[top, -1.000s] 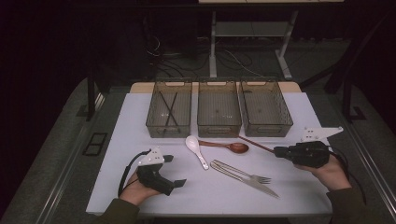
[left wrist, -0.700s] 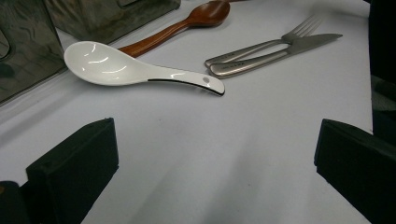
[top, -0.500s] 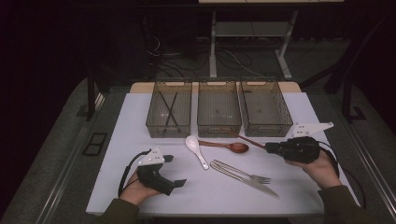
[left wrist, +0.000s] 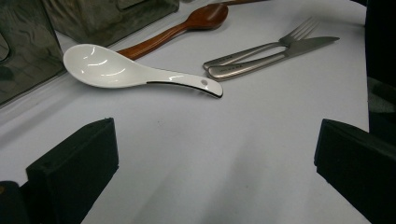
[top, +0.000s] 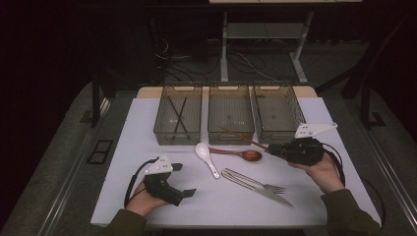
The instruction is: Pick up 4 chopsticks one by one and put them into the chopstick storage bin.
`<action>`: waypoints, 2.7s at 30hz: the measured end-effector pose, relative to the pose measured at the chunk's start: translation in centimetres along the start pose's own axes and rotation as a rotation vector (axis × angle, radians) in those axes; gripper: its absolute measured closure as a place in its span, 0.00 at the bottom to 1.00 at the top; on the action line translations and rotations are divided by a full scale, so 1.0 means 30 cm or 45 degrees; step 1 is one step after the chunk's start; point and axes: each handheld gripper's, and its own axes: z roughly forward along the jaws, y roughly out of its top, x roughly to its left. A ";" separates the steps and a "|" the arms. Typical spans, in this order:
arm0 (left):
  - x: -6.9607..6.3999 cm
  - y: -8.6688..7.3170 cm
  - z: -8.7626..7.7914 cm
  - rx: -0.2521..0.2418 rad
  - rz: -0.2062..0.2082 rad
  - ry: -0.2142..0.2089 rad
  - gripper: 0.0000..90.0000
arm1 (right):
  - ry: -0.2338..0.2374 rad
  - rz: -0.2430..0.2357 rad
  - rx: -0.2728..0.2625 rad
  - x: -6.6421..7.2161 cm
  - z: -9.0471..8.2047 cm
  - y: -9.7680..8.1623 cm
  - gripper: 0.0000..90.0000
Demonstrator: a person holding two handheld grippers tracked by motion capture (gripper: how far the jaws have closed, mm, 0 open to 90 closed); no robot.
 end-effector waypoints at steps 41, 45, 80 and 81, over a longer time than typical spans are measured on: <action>0.002 -0.001 0.002 -0.017 -0.014 -0.002 0.00 | -0.088 0.056 0.040 0.044 0.279 0.290 0.94; 0.003 -0.001 0.002 -0.018 -0.014 -0.001 0.00 | -0.100 0.074 0.050 0.047 0.319 0.320 0.94; 0.002 0.005 0.000 -0.037 -0.005 -0.012 0.00 | -0.249 0.122 0.188 0.067 0.706 0.532 0.93; 0.002 0.005 -0.001 -0.037 -0.004 -0.012 0.00 | -0.248 0.126 0.192 0.066 0.718 0.534 0.93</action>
